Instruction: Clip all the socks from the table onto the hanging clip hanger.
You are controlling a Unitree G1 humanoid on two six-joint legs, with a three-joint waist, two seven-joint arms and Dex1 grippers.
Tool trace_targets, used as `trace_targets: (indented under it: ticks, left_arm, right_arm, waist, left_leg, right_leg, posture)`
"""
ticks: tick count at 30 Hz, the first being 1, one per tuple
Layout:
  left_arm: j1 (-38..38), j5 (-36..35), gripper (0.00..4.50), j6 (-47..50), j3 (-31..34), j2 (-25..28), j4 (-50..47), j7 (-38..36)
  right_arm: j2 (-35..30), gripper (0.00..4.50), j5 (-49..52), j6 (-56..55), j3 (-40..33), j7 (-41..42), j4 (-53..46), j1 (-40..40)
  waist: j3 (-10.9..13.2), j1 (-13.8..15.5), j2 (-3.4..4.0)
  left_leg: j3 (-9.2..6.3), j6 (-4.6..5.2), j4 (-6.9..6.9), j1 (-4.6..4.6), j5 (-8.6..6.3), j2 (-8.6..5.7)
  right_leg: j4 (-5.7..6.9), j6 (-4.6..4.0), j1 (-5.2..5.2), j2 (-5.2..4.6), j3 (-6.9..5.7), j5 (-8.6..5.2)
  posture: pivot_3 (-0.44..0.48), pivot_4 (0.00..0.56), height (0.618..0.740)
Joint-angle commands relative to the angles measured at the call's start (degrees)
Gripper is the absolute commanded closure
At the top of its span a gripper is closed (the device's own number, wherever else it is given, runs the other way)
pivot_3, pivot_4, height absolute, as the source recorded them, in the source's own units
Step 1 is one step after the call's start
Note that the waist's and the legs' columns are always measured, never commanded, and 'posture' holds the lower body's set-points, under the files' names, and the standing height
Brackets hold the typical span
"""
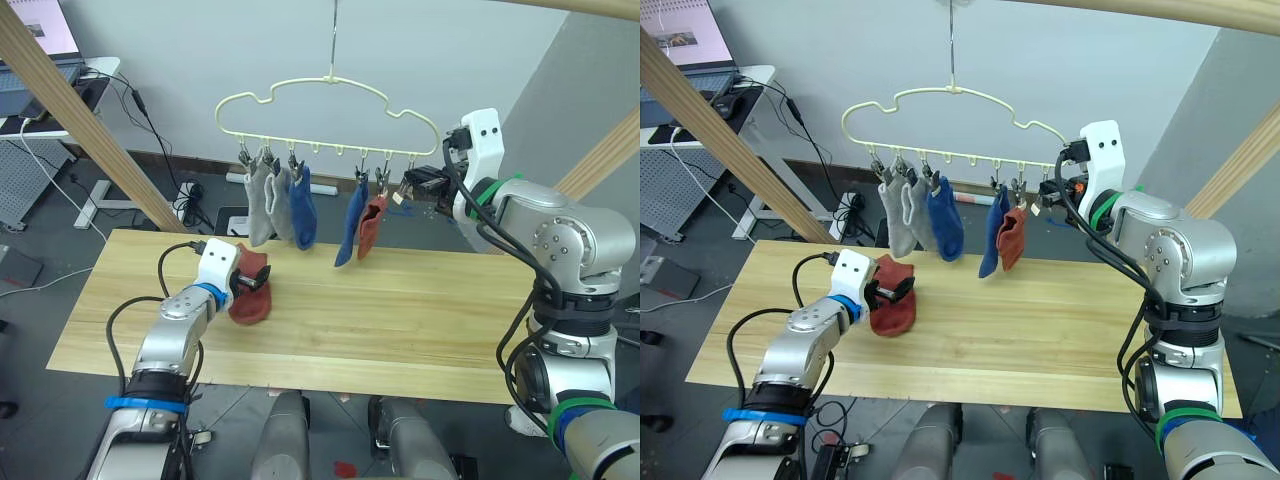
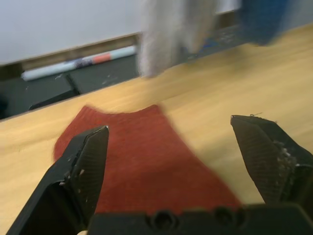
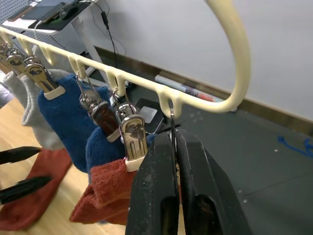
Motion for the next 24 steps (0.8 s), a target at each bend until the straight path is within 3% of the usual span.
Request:
trace_targets:
  ticks: [1,6,7,18,21,24]
  left_arm:
    - [-2.49,2.31,0.11,-3.35,0.08,-0.31,6.94,-0.27]
    - [-3.93,2.98,0.11,-0.06,-1.39,-0.42,12.45,-5.29]
    - [-3.6,3.19,0.3,0.68,-2.13,-0.29,12.57,-7.01]
    - [0.84,11.28,3.34,-5.47,-10.17,1.8,8.52,-13.1]
    - [1.28,7.69,4.31,-8.42,-8.61,-1.18,4.71,-14.94]
    - [0.54,1.52,4.48,-7.92,-6.04,-5.25,-3.02,-17.49]
  right_arm:
    - [-0.03,4.48,0.54,1.78,-2.02,-1.48,-0.42,0.16]
    - [0.45,4.48,0.83,2.69,-2.58,-2.37,-0.72,0.11]
    - [0.54,4.49,0.89,2.81,-2.74,-2.57,-0.68,0.1]
    - [0.13,4.5,1.29,2.37,-2.39,-3.1,-0.09,0.16]
    - [-0.1,4.5,1.1,1.61,-2.09,-2.83,1.11,-0.31]
    - [-0.52,4.5,2.05,3.07,-2.55,-2.16,2.13,-0.81]
  waist:
    - [0.0,0.03,0.0]
    - [-0.01,0.04,-0.01]
    - [-0.01,0.03,0.0]
    - [-0.1,-0.02,0.13]
    - [-0.1,0.02,0.13]
    - [-0.08,0.3,0.1]
  left_leg:
    - [-0.01,0.0,0.0,0.0,0.0,0.0]
    - [-0.02,0.0,0.01,0.01,0.0,-0.01]
    - [-0.03,0.0,0.02,0.02,0.0,-0.01]
    - [0.0,0.0,0.02,0.17,0.0,-0.03]
    - [0.01,0.0,0.02,0.17,0.0,-0.03]
    - [0.0,0.0,0.05,0.09,0.0,-0.05]
  right_leg:
    - [0.0,0.0,0.0,0.0,-0.01,0.0]
    - [0.04,0.0,0.02,0.0,-0.03,0.0]
    - [0.06,0.0,0.04,0.0,-0.04,0.0]
    - [0.08,0.0,0.14,-0.03,0.01,0.0]
    - [0.08,0.0,0.15,-0.03,0.02,0.0]
    - [0.06,0.01,0.13,-0.07,-0.02,0.0]
  posture:
    - [0.141,0.276,0.74]
    - [0.135,0.279,0.74]
    - [0.133,0.28,0.74]
    - [0.141,0.285,0.74]
    - [0.143,0.286,0.74]
    - [0.144,0.285,0.74]
